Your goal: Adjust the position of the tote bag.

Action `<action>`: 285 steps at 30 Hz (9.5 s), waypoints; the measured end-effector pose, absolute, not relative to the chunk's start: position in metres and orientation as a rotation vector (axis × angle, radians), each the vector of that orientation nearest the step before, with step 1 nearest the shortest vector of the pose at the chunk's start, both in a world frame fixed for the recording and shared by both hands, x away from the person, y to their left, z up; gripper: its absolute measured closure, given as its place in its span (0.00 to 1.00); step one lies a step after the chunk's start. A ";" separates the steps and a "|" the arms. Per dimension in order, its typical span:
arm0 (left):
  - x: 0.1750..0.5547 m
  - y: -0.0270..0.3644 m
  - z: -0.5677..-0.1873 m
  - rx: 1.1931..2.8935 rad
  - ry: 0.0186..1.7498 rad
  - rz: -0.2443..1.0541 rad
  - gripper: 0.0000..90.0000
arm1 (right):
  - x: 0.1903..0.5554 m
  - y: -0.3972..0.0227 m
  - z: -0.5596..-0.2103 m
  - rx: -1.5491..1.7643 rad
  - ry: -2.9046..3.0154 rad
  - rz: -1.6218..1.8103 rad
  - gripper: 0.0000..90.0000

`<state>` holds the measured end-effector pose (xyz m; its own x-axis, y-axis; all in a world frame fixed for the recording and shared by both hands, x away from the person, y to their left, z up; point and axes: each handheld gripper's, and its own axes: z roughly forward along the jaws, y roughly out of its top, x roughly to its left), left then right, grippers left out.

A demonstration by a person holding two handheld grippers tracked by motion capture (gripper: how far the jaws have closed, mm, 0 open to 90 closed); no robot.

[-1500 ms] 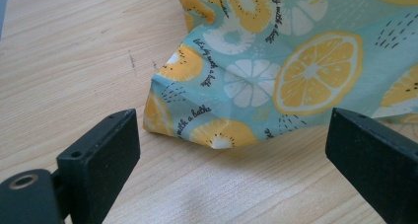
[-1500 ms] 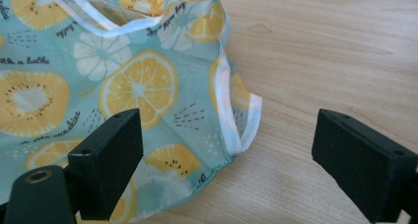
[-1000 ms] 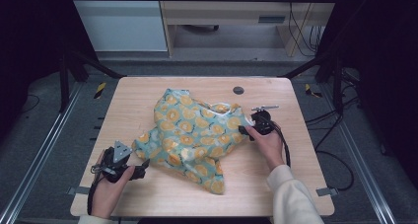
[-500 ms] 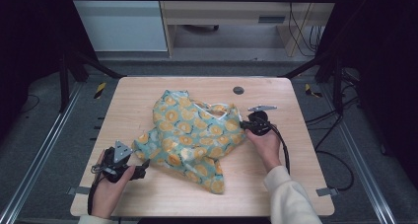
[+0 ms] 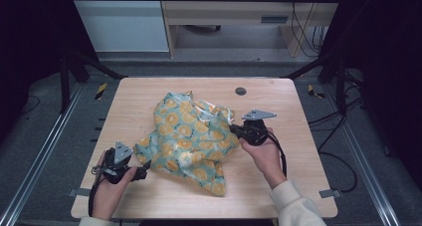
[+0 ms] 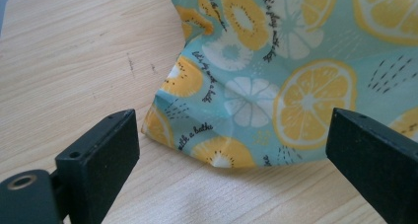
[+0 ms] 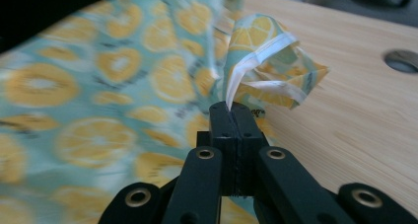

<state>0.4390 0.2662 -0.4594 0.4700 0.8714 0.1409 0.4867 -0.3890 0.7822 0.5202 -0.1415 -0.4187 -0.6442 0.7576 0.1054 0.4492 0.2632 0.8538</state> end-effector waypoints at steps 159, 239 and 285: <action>0.414 0.301 -0.396 1.799 0.835 0.836 1.00 | 0.422 -0.175 -0.379 0.804 2.076 1.393 1.00; 0.411 0.289 -0.474 2.282 0.839 0.605 1.00 | 0.423 -0.169 -0.470 0.888 2.452 1.116 1.00; 0.470 0.232 -0.381 2.046 0.866 0.639 0.32 | 0.406 -0.193 -0.443 0.991 2.246 1.216 0.40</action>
<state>0.4703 0.2322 -0.3811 0.6370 0.7592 0.1335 0.3513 -0.4401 0.8264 0.4064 -0.1928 -0.4430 -0.6687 0.7434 -0.0124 0.3960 0.3702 0.8403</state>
